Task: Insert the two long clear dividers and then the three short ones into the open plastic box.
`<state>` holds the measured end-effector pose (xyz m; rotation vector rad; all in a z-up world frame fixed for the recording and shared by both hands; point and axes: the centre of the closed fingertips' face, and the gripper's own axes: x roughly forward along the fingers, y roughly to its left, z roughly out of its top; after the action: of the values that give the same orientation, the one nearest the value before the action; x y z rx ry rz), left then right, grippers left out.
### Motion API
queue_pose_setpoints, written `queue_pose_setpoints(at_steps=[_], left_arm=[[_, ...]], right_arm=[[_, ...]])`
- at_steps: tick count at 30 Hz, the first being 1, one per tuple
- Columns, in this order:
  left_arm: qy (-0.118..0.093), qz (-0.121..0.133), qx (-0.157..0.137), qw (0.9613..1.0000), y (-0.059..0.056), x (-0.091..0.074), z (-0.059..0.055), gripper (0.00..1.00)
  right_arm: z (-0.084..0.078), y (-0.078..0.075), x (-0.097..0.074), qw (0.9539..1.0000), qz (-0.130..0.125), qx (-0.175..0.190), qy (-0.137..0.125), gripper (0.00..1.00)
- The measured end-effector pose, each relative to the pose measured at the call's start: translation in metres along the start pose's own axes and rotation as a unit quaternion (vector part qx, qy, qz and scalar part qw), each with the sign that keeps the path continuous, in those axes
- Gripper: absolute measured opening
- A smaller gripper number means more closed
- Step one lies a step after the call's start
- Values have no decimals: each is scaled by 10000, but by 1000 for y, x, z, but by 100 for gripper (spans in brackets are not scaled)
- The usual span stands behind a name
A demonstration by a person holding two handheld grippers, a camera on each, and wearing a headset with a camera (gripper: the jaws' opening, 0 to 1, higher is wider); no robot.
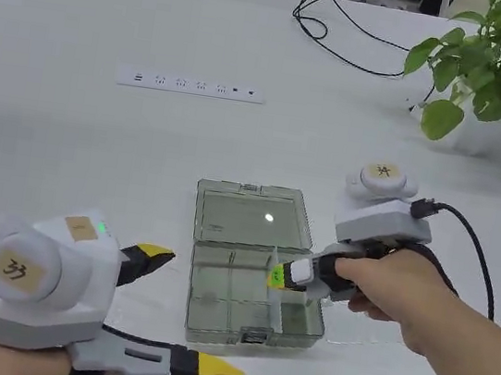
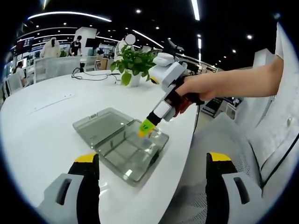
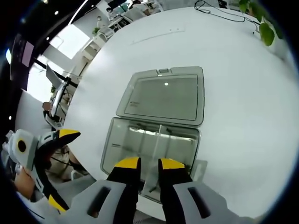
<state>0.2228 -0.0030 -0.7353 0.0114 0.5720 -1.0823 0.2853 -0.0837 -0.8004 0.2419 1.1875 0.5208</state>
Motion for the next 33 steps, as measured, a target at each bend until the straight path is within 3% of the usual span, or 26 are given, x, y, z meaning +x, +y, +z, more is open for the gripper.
queue_pose_setpoints(at_steps=[9,17,26,33], left_arm=[[1,131,0,9999,0,-3,3,97],[-15,298,-28,9996,-2,-7,6,96],[-32,530,-107,9985,1,-15,6,96],[-34,711,-165,9973,6,-20,6,95]], right_arm=[[5,5,-13,9991,176,-321,-232,24],[10,10,-29,9950,413,-776,-472,32],[15,12,-52,9864,697,-1227,-841,42],[6,15,-66,9788,816,-1634,-924,51]])
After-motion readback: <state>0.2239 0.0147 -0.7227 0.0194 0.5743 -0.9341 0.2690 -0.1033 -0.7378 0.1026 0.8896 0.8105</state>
